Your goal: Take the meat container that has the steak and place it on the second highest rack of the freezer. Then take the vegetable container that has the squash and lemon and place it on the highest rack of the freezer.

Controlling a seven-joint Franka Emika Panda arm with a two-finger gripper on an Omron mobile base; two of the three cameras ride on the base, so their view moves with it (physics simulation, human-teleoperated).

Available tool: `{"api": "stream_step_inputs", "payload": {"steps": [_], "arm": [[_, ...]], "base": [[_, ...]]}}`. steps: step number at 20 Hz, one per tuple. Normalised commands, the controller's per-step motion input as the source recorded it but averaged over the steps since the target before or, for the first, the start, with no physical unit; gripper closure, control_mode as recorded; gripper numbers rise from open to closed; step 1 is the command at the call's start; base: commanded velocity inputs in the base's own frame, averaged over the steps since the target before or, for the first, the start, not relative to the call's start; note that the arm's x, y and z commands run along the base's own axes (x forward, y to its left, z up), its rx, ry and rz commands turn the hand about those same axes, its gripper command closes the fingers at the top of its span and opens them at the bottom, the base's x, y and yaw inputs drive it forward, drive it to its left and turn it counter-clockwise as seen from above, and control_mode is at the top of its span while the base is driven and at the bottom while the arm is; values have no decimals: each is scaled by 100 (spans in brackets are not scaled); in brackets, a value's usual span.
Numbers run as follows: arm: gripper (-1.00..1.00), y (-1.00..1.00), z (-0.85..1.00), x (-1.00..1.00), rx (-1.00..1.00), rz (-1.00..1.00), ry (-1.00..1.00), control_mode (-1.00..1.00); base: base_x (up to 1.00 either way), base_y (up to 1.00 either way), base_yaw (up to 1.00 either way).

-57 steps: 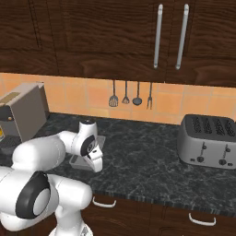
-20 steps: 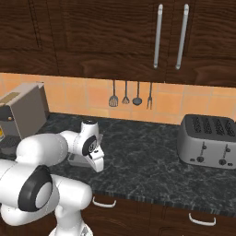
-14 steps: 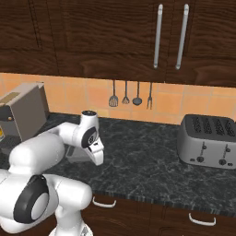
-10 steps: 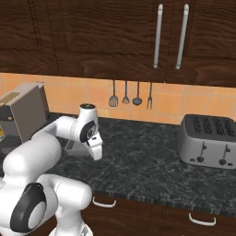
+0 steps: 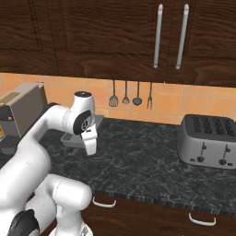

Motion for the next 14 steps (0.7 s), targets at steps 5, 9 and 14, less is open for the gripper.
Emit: {"api": "stream_step_inputs", "payload": {"steps": [5,9,14], "arm": [[100,-1,60,-57,9,-1,-1,-100],[100,0,37,-53,2,2,-3,-100],[100,0,35,-39,0,5,0,-100]], "base": [[0,0,0],[0,0,0],[0,0,0]]}}
